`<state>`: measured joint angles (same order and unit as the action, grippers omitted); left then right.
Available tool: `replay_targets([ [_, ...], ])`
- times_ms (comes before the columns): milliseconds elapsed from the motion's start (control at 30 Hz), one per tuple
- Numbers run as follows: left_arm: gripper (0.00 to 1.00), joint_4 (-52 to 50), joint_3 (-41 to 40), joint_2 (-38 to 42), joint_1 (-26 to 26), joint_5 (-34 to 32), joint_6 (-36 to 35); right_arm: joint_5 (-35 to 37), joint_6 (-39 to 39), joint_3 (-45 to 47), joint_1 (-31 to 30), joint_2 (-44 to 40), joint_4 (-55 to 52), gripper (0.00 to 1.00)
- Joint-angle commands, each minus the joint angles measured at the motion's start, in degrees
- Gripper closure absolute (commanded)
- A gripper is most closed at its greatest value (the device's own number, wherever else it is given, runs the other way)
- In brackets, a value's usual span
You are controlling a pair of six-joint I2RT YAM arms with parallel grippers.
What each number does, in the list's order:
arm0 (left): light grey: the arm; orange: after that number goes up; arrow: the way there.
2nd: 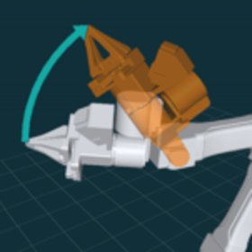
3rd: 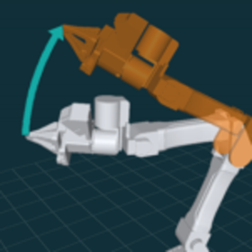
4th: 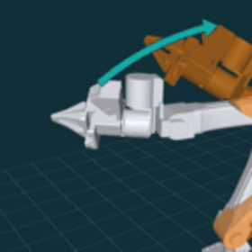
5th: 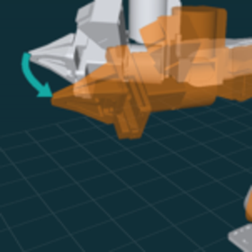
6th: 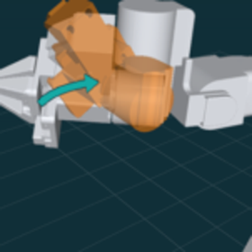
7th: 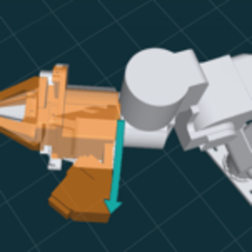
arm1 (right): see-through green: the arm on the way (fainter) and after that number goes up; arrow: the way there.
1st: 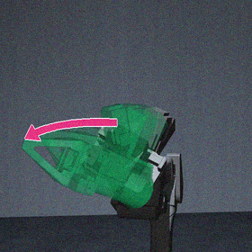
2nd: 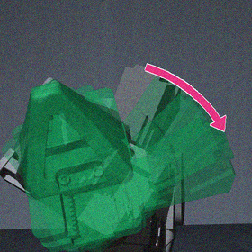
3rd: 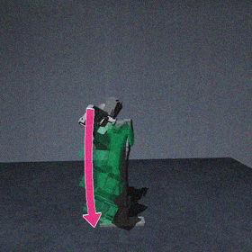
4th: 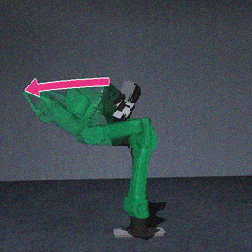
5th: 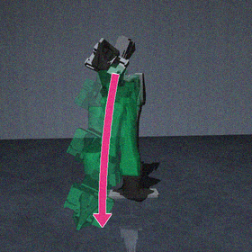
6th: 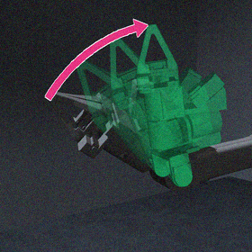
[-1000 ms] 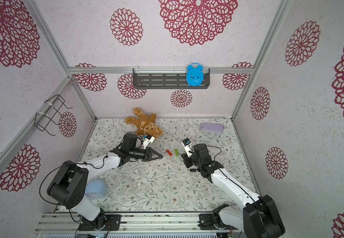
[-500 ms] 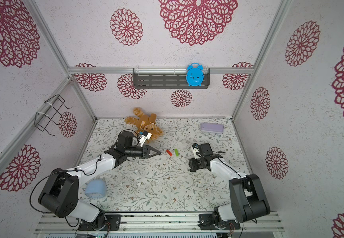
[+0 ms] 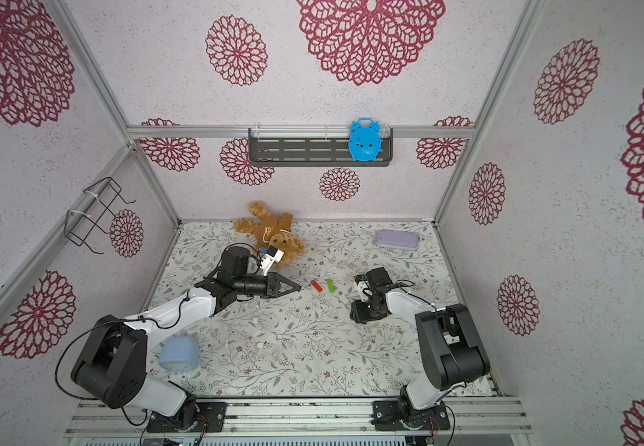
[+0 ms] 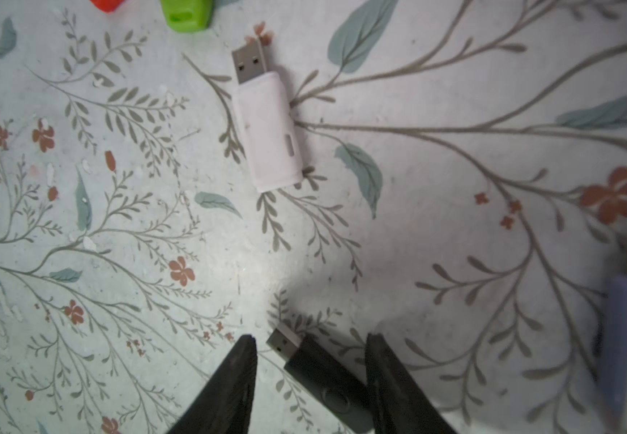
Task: Close the usb drive cover
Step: Pick up the USB drive from the center of the board.
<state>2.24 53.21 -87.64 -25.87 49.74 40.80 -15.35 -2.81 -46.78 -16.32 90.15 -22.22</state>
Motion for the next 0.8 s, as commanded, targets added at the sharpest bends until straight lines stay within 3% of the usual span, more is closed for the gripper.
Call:
replay_targets([
  [0, 0.92, -0.44, 0.39, 1.82, 0.42, -0.08, -1.33, -1.06, -0.1, -0.47, -0.38, -1.51, -4.07, 0.49],
  [233, 0.92, -0.39, 0.58, 1.63, 0.47, 0.19, -1.48, 1.51, -3.4, 1.15, -2.18, -3.68, -3.86, 0.51],
  [567, 0.92, -0.53, 0.09, 2.16, 0.71, -0.25, -1.9, 15.19, -5.05, -4.06, -9.2, 0.9, -9.98, 0.56],
  [767, 0.92, -0.46, -0.04, 2.48, 1.06, -0.34, -1.9, 19.14, -5.79, -5.72, -11.72, 4.2, -10.95, 0.62],
])
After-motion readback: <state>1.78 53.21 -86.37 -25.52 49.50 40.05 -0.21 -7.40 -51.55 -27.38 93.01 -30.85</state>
